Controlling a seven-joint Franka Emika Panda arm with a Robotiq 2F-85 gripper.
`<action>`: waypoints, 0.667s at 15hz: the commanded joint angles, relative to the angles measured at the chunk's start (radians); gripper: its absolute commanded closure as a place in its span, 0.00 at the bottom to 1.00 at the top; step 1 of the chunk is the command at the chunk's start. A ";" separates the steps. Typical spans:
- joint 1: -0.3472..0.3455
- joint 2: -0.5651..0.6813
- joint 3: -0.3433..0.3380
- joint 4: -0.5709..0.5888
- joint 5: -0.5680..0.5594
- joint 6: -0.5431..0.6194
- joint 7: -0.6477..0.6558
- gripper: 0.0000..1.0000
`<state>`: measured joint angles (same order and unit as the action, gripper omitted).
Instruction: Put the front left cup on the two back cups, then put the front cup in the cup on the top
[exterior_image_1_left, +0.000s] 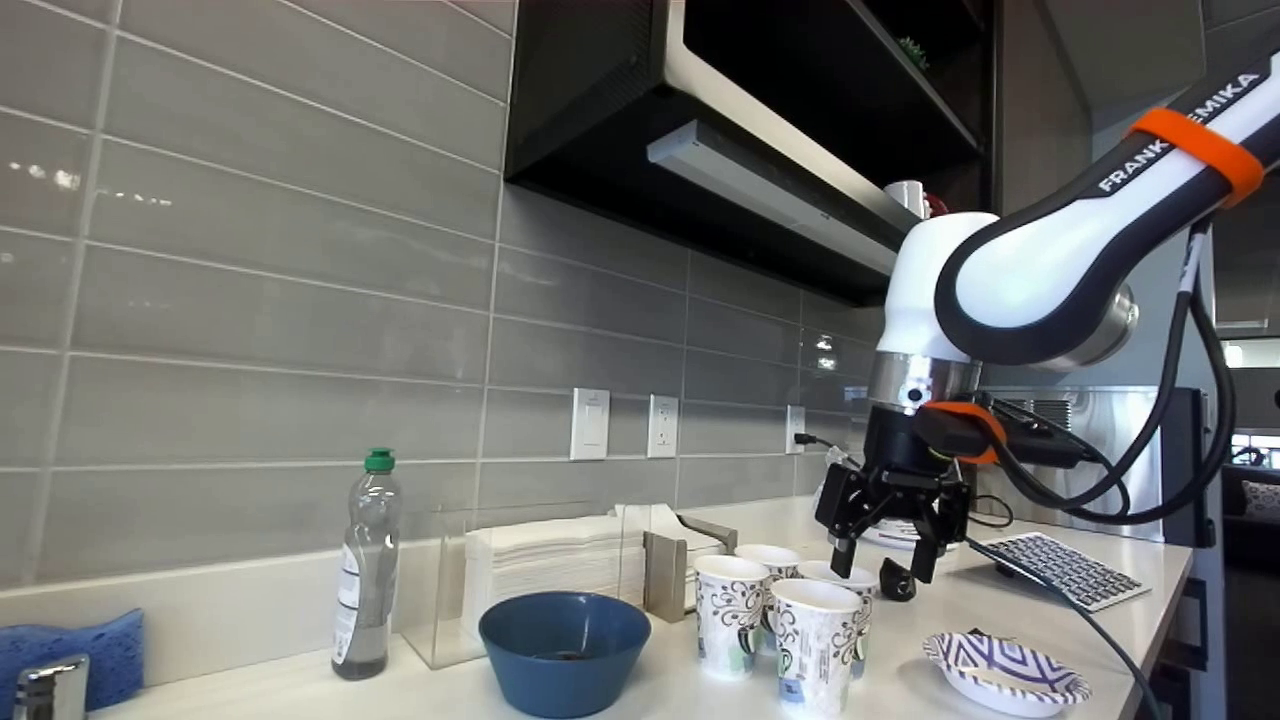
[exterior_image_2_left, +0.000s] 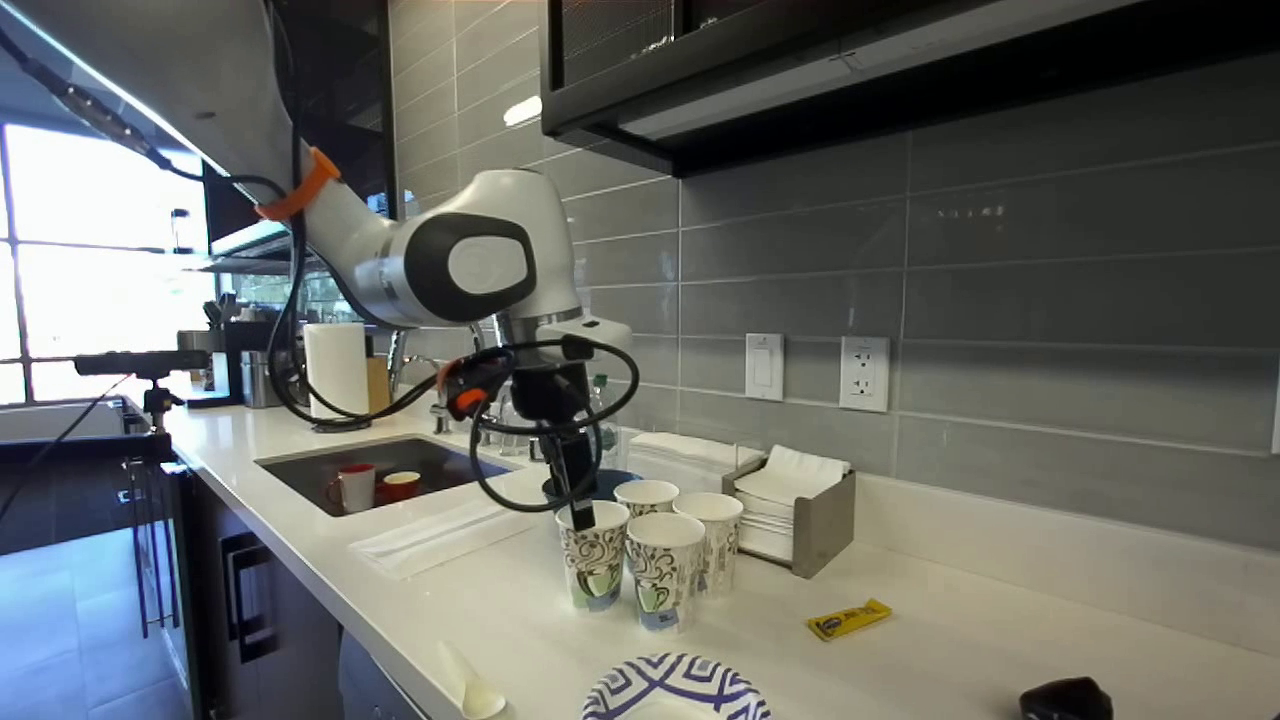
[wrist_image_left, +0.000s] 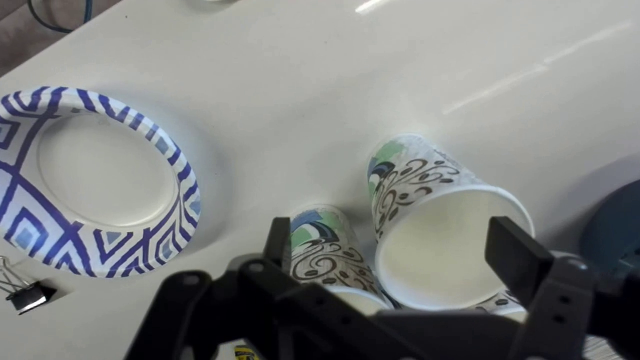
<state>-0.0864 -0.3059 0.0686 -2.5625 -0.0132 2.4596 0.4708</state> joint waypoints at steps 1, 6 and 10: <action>-0.008 0.048 0.003 0.008 0.006 0.061 0.034 0.00; -0.005 0.097 0.001 0.009 0.006 0.107 0.053 0.28; -0.002 0.129 -0.002 0.014 0.005 0.128 0.069 0.61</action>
<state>-0.0887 -0.2087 0.0682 -2.5618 -0.0132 2.5602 0.5162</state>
